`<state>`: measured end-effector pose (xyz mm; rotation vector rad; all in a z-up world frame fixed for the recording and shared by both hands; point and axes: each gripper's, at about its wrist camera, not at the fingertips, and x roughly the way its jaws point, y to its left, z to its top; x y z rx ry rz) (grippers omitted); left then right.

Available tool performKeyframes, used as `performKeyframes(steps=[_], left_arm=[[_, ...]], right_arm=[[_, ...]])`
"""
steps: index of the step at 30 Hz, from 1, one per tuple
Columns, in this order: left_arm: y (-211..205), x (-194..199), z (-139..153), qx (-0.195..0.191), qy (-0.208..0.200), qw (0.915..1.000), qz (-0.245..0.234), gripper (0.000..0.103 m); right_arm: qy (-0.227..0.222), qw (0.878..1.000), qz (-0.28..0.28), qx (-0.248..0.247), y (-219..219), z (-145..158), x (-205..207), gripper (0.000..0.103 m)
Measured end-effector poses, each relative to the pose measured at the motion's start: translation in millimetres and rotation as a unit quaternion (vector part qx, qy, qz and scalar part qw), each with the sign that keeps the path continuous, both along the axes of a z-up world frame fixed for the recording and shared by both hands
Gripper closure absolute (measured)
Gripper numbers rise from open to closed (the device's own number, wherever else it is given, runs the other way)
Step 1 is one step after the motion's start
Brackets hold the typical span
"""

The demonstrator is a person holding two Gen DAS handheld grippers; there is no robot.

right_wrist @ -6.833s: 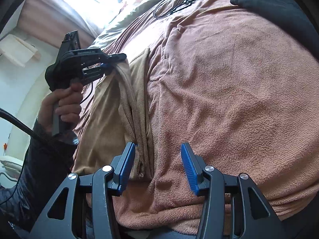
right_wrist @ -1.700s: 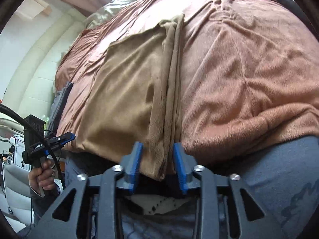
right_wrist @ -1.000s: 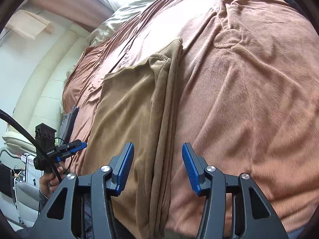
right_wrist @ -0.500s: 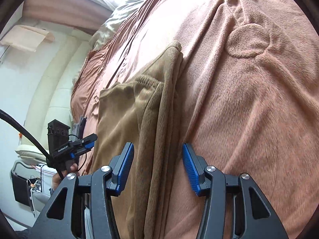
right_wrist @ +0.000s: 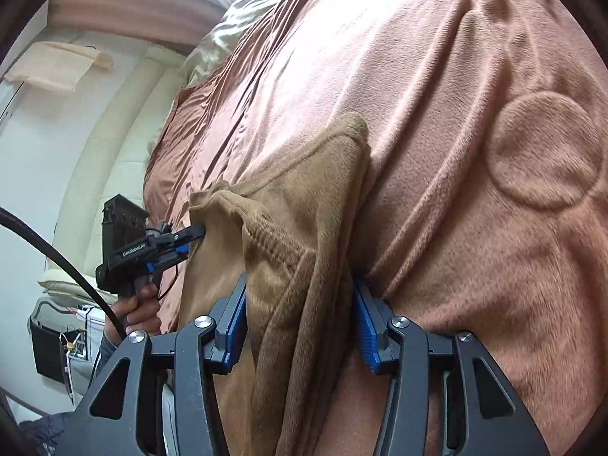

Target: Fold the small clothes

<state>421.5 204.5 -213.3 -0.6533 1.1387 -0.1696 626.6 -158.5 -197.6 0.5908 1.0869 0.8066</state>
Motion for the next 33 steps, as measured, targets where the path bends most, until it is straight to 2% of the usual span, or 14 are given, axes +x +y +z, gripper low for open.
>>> performKeyframes(steps=[4, 9, 12, 15, 18, 23, 33], left_arm=[[0.7, 6.2, -2.4, -0.005, -0.004, 1.0000, -0.007, 0.074], [8.2, 7.5, -3.5, -0.027, -0.006, 0.9996, -0.002, 0.091], [11.2, 4.7, 0.8, -0.043, -0.015, 0.9990, -0.003, 0.095], [10.4, 0.7, 11.5, -0.049, -0.025, 0.9985, -0.005, 0.096], [8.7, -5.1, 28.4, -0.056, -0.041, 0.9975, -0.011, 0.096], [3.5, -16.3, 60.3, -0.061, -0.073, 0.9951, -0.024, 0.096], [-12.4, -47.2, 117.8, -0.072, -0.131, 0.9880, -0.040, 0.096]], right_arm=[[0.006, 1.000, 0.009, 0.011, -1.1, -6.0, 10.5, 0.063], [0.003, 1.000, 0.014, 0.006, -0.9, -9.1, 17.3, 0.075], [0.002, 1.000, 0.004, 0.000, 2.3, -7.8, 16.2, 0.085], [-0.017, 0.999, -0.005, -0.028, 6.4, 4.6, 3.7, 0.089], [-0.044, 0.998, -0.013, -0.045, 13.3, 22.8, -10.1, 0.090], [-0.065, 0.997, -0.022, -0.037, 13.1, 42.7, -32.1, 0.091], [-0.111, 0.991, -0.038, -0.058, 11.4, 82.6, -90.0, 0.091]])
